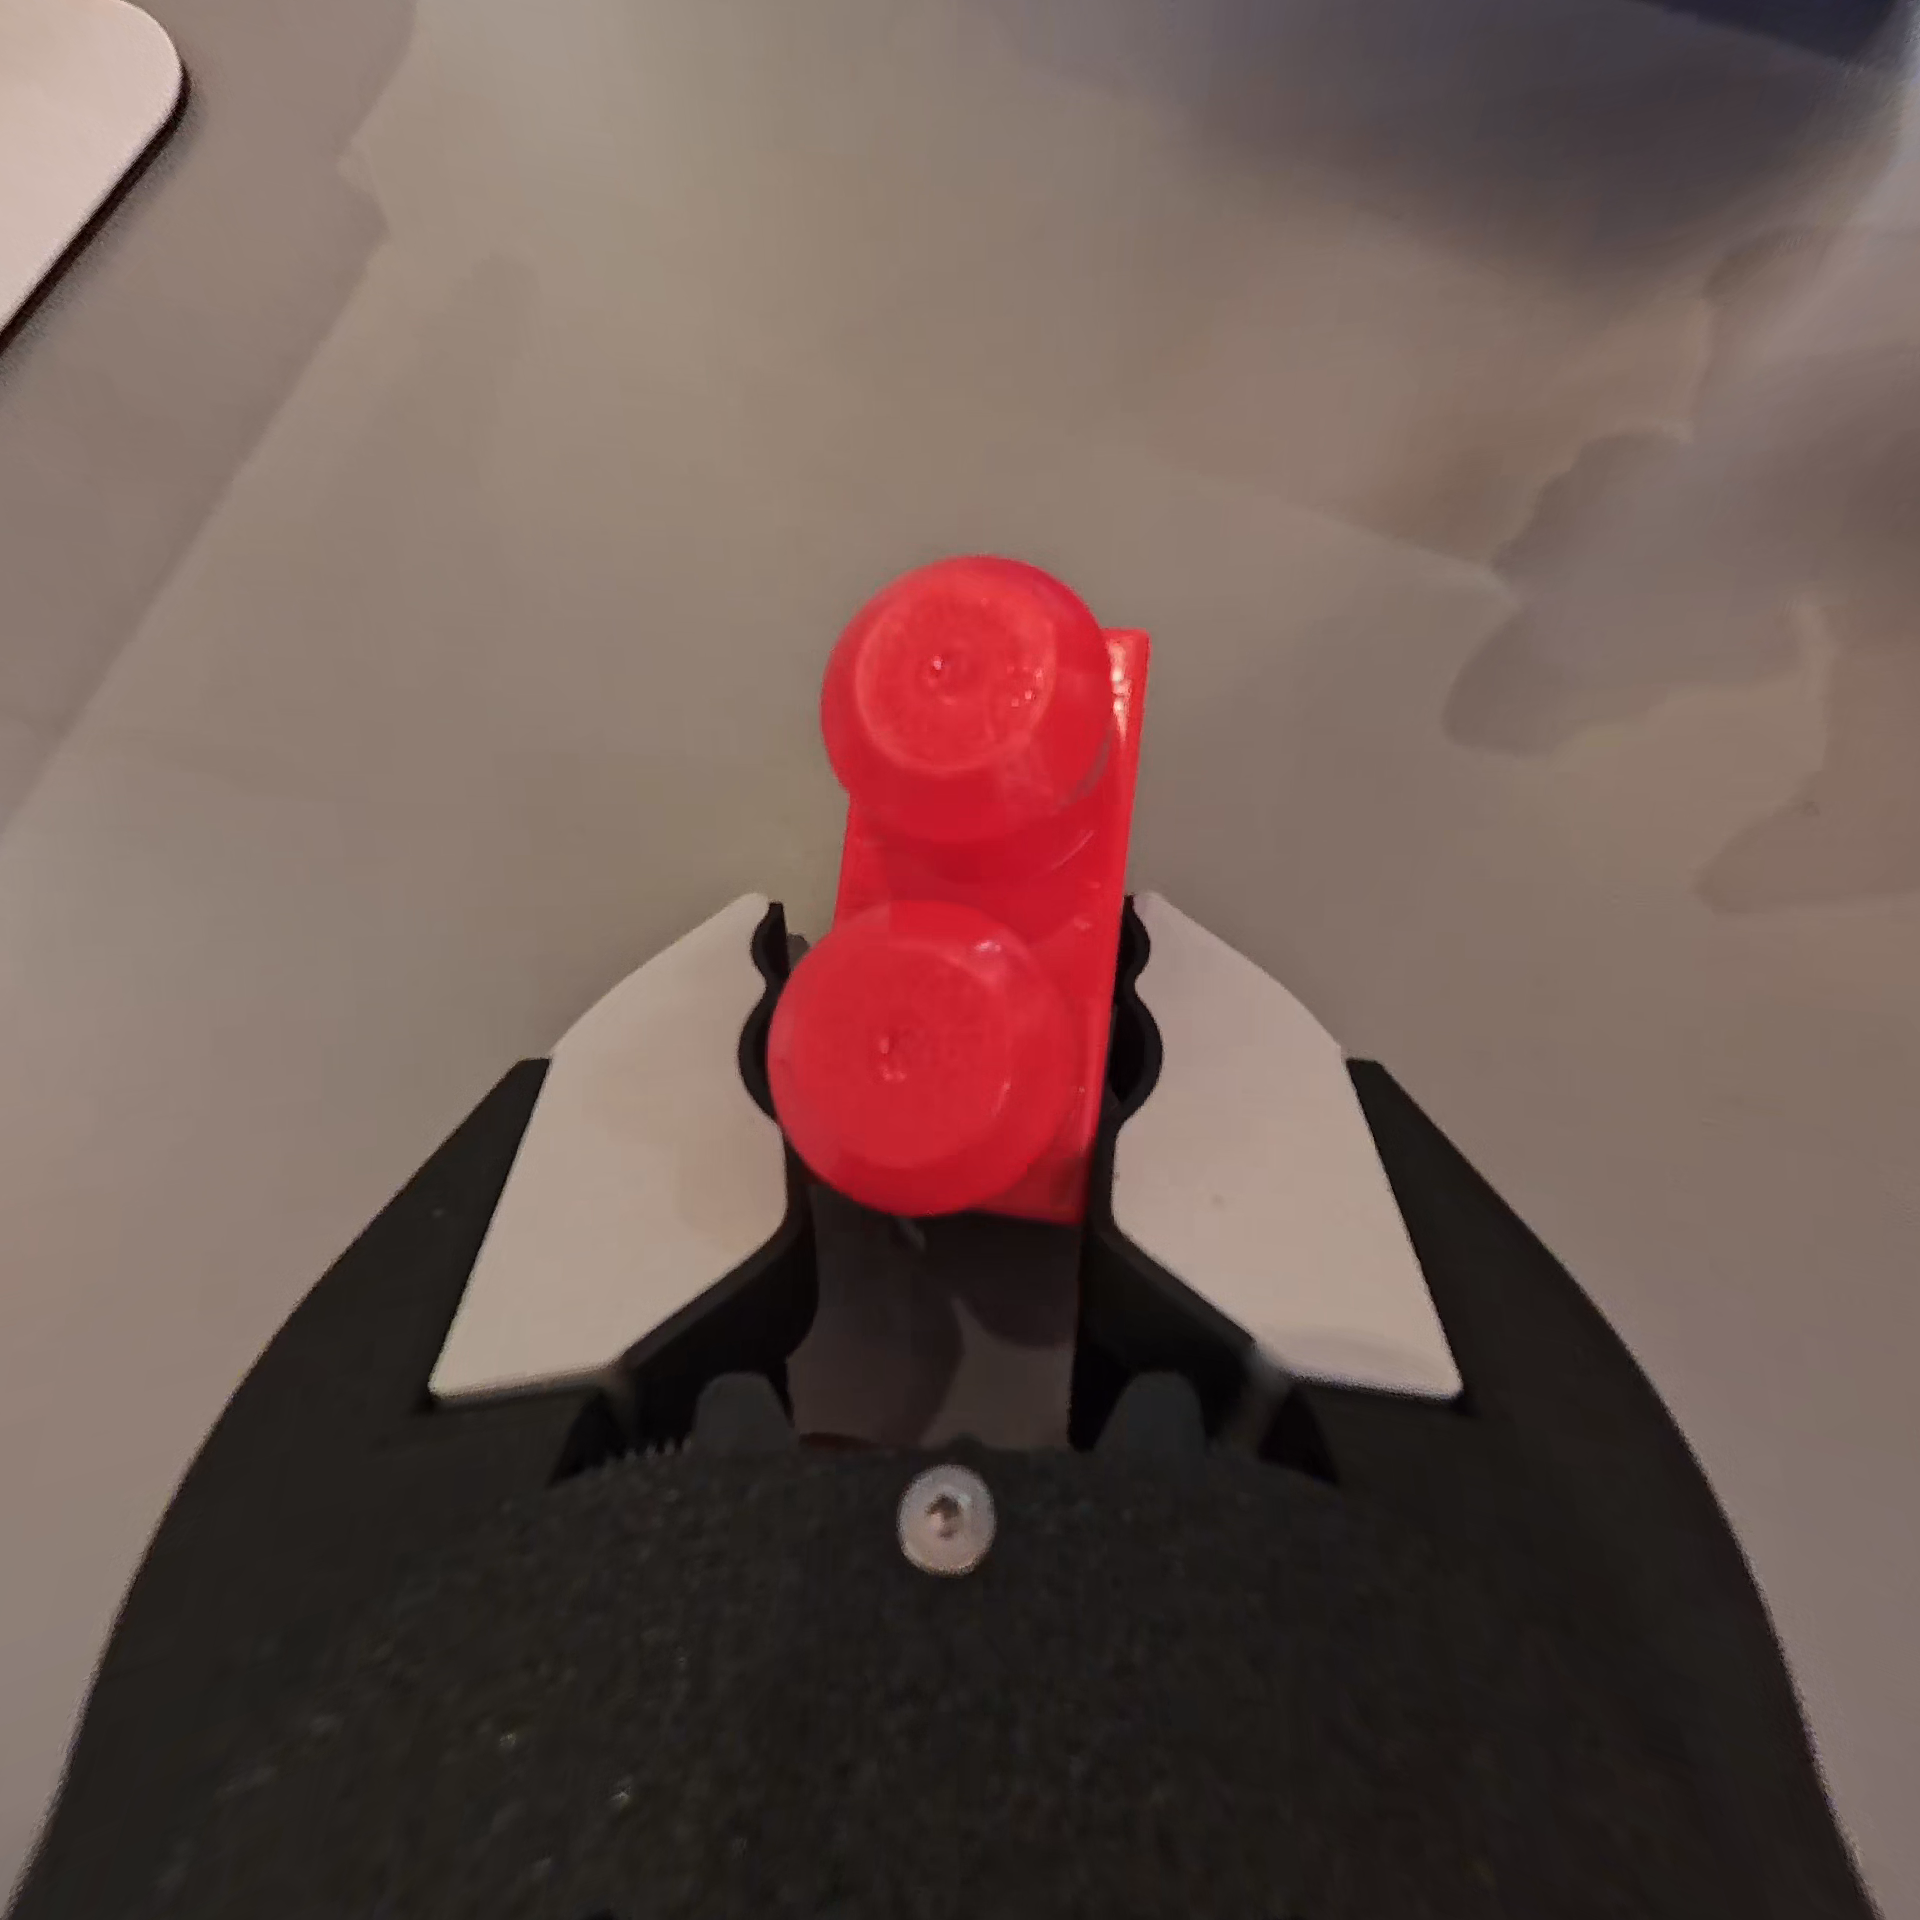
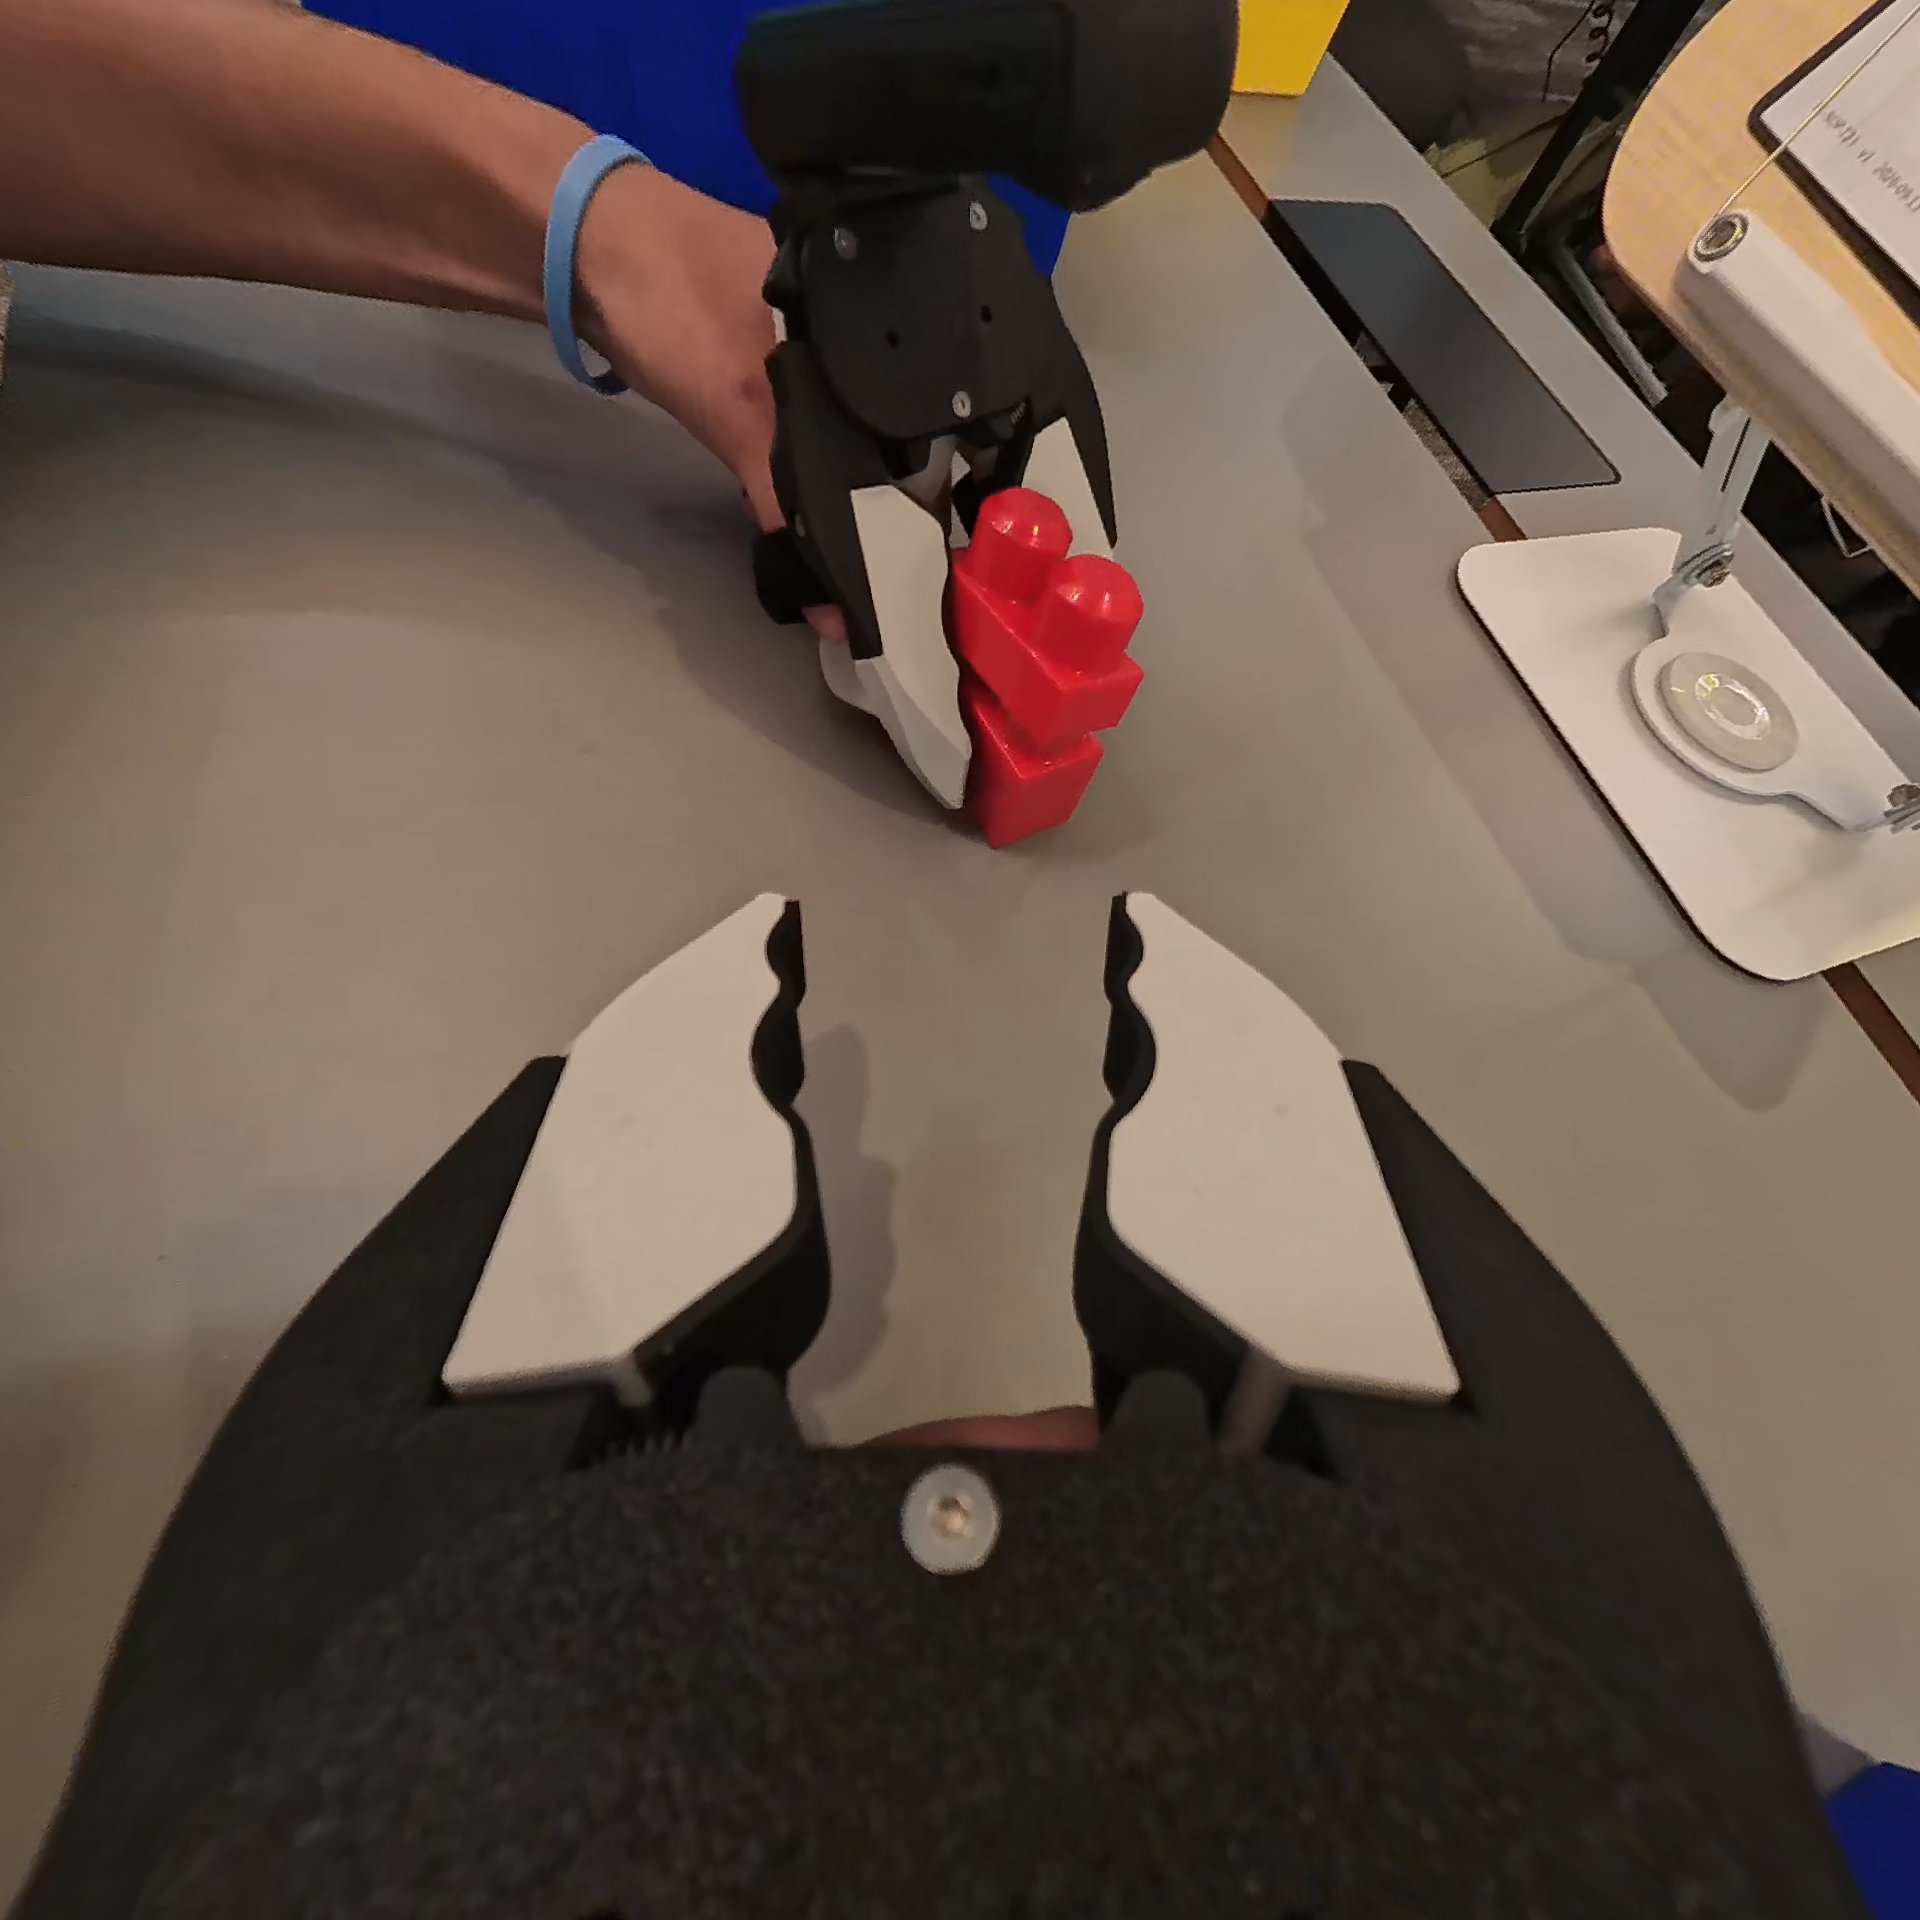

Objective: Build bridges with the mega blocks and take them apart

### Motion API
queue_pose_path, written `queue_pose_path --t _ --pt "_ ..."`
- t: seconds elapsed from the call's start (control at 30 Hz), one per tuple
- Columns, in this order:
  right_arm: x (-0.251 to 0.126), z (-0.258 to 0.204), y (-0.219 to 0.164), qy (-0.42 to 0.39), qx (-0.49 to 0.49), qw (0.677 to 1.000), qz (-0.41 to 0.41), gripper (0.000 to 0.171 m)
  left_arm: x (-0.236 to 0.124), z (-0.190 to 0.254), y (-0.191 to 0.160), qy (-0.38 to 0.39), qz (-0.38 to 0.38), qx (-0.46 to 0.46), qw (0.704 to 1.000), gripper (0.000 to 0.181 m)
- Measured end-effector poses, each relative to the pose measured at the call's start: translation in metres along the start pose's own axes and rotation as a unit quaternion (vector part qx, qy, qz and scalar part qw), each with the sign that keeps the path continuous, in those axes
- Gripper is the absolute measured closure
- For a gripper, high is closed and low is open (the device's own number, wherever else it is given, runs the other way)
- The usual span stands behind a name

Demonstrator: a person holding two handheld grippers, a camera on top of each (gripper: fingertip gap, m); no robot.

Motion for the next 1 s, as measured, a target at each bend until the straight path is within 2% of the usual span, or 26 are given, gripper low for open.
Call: queue_pose_path --t 0.07,0.13,0.3,0.47,0.6,0.73,0.87,1.0 --pt "0.000 0.000 0.000 0.000 -0.001 1.000 -0.001 0.115 0.000 0.000 -0.001 -0.002 -0.005 0.010 1.000 0.121" --pt "0.000 0.001 0.000 0.000 0.000 1.000 -0.001 0.115 0.000 0.001 -0.002 -0.002 -0.012 0.018 1.000 0.106" --pt "0.004 0.001 -0.005 0.000 0.007 1.000 -0.003 0.115 -0.007 0.006 0.007 0.001 0.011 0.030 0.999 0.101" --pt "0.010 -0.002 -0.010 -0.001 0.008 1.000 -0.011 0.114 -0.039 0.010 0.007 0.023 0.036 0.009 0.999 0.097" --pt "0.010 -0.002 -0.015 0.006 0.016 1.000 -0.017 0.114 -0.086 0.027 -0.001 0.059 0.112 -0.047 0.991 0.098" --pt "0.016 0.000 -0.014 0.027 0.001 0.998 -0.058 0.112 -0.122 0.061 -0.007 0.110 0.225 -0.108 0.962 0.108" --pt "0.031 0.007 -0.002 0.057 -0.045 0.990 -0.123 0.111 -0.137 0.086 -0.022 0.174 0.226 -0.091 0.954 0.110" --pt "0.049 0.013 0.014 0.092 -0.076 0.980 -0.159 0.111 -0.136 0.110 -0.019 0.166 0.226 -0.073 0.957 0.114"
Point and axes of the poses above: each gripper's, where its closed fingertips meet, x out along the fingers, y out of its top, z = x × y across the jaws, the point moved 4 cm from there along -x, back along the fingers, and after that the axes turned 14 degrees about z, right-handed, at the moved point
